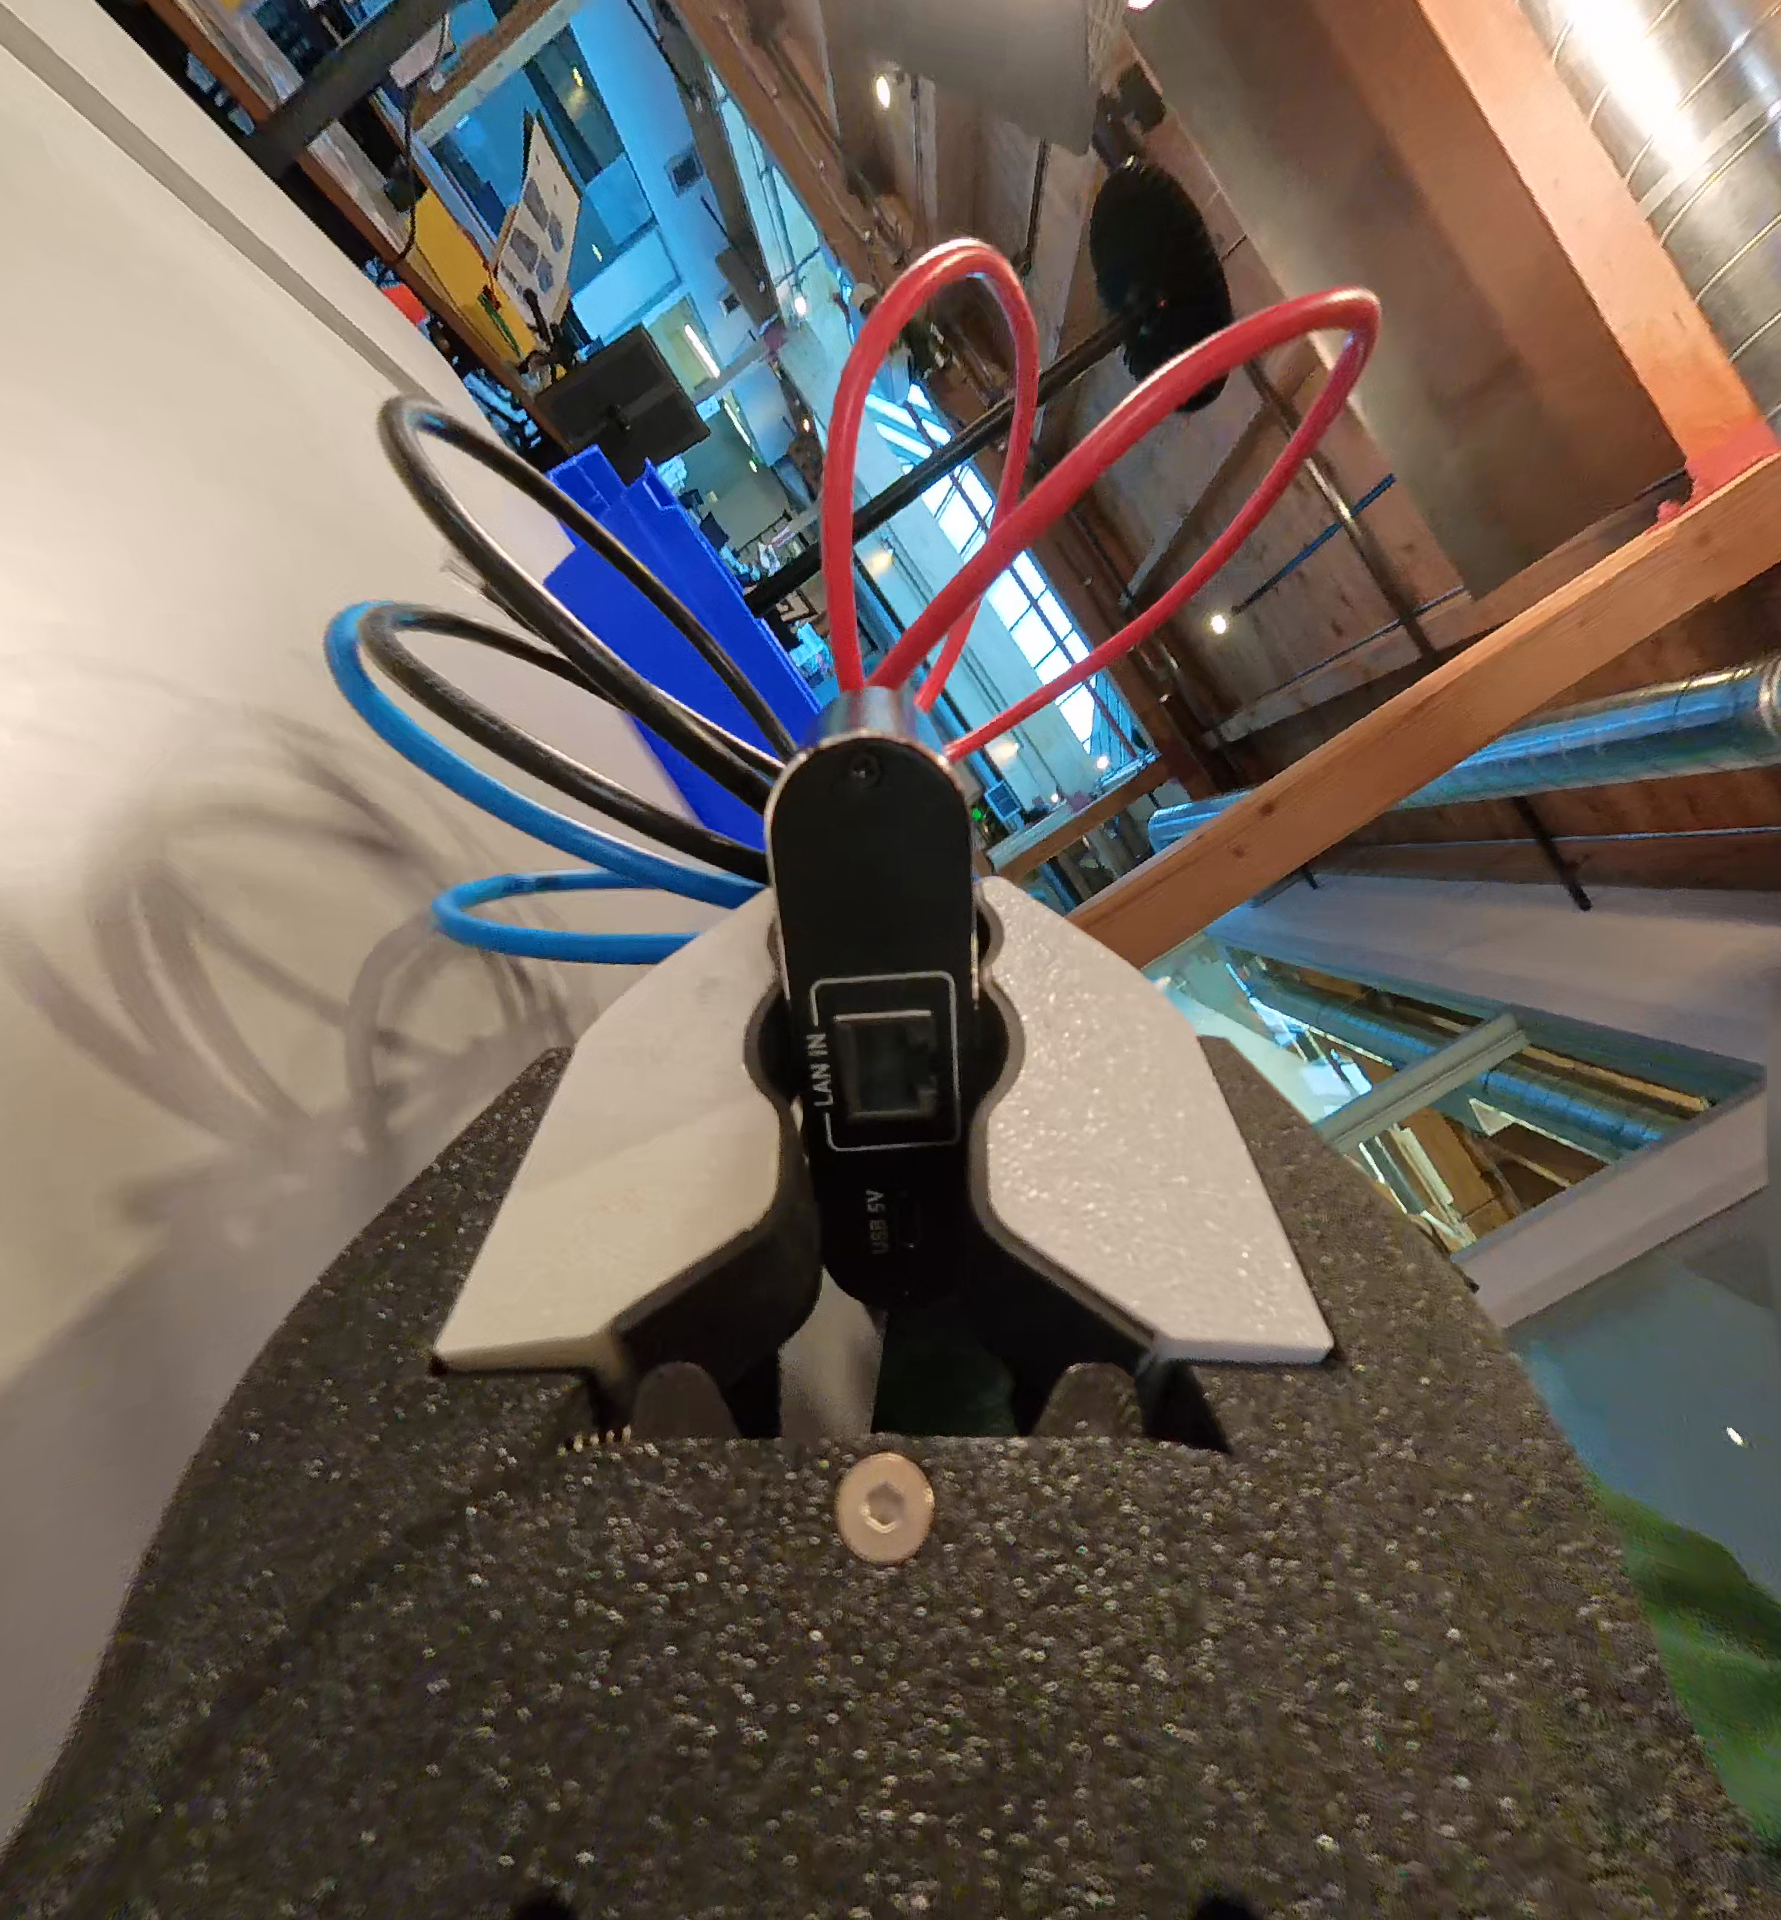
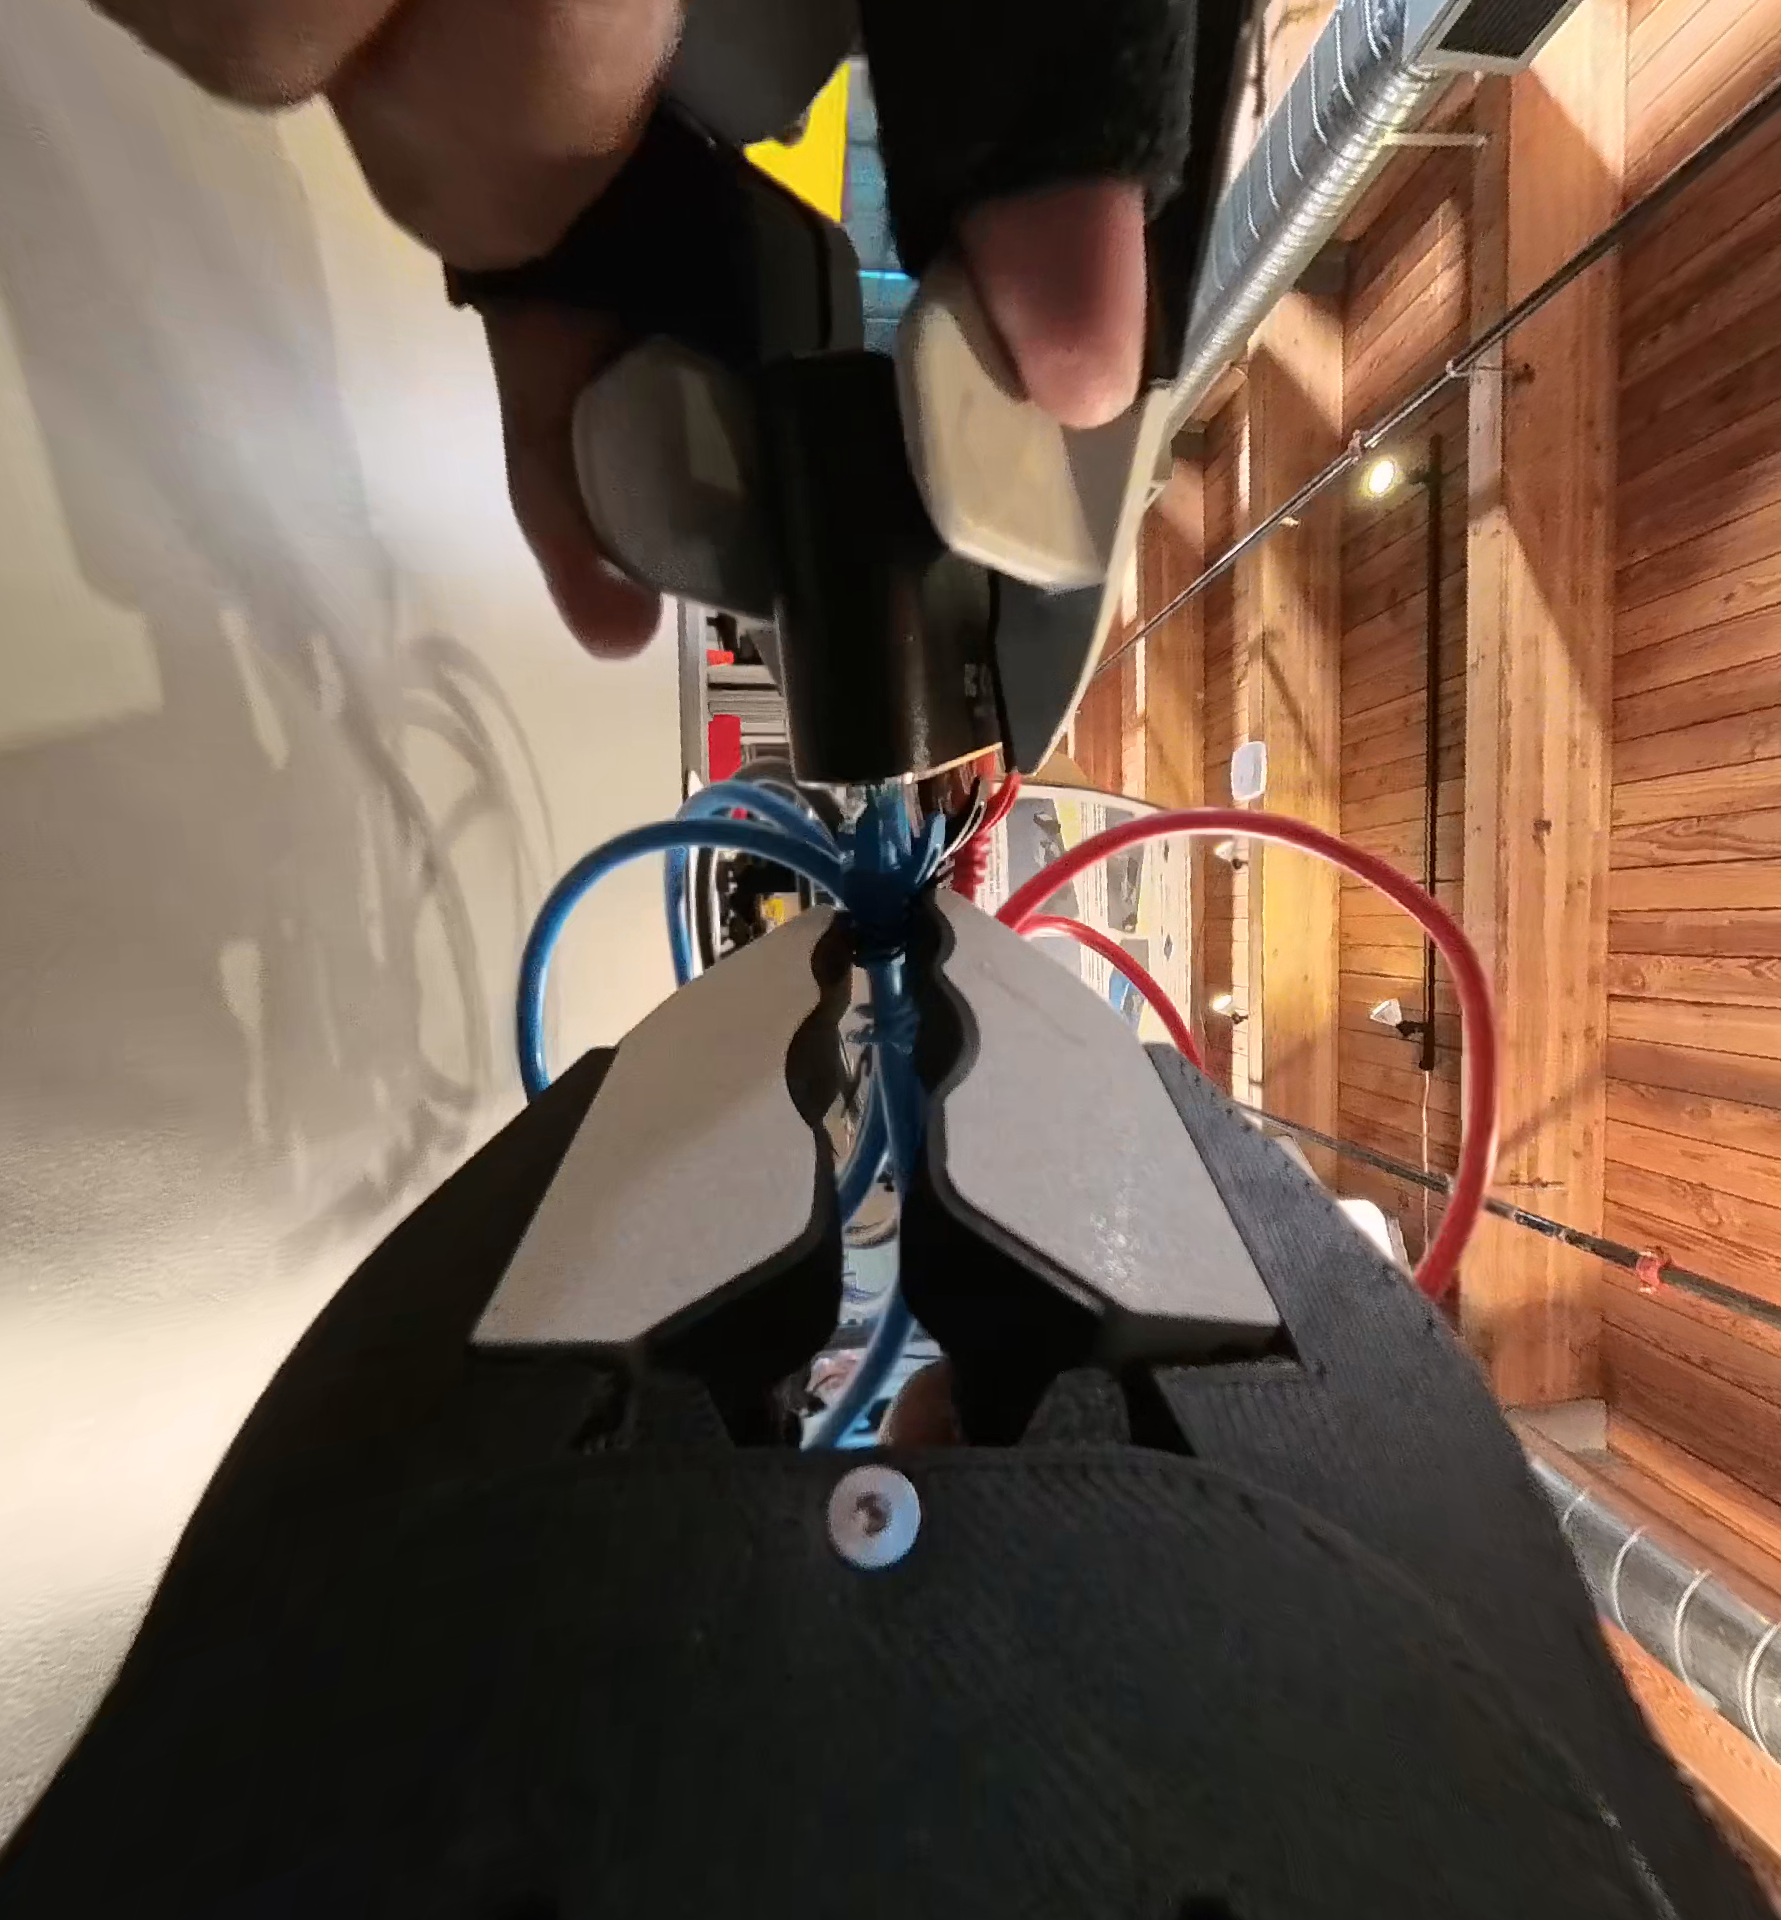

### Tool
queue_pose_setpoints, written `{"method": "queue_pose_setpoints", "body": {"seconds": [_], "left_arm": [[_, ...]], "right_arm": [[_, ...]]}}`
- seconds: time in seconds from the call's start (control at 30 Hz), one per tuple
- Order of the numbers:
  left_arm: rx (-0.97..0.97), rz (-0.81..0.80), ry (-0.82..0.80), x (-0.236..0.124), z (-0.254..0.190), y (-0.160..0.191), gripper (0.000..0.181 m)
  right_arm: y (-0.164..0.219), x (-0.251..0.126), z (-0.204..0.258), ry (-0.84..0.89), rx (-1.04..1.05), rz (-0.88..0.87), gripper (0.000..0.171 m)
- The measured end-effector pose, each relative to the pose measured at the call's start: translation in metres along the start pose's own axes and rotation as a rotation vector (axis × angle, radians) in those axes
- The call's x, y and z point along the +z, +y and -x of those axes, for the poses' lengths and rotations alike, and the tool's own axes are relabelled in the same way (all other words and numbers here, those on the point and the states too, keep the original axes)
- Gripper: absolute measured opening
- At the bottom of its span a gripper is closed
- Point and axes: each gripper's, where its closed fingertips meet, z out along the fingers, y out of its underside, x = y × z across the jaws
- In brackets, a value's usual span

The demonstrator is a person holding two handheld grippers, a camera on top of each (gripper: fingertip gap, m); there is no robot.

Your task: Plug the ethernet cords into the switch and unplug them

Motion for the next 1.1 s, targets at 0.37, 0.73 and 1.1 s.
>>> {"method": "queue_pose_setpoints", "body": {"seconds": [0.37,0.73,1.1], "left_arm": [[0.026,-0.079,-0.048,-0.003,0.005,-0.01,0.028],[-0.017,-0.02,0.068,0.02,-0.015,0.017,0.028],[-0.118,-0.191,0.095,0.021,-0.015,0.01,0.028]], "right_arm": [[-0.007,0.004,0.002,0.012,0.046,0.067,0.009],[0.021,-0.001,-0.023,0.093,0.112,0.083,0.009],[0.019,-0.006,-0.026,0.132,0.115,0.082,0.009]]}}
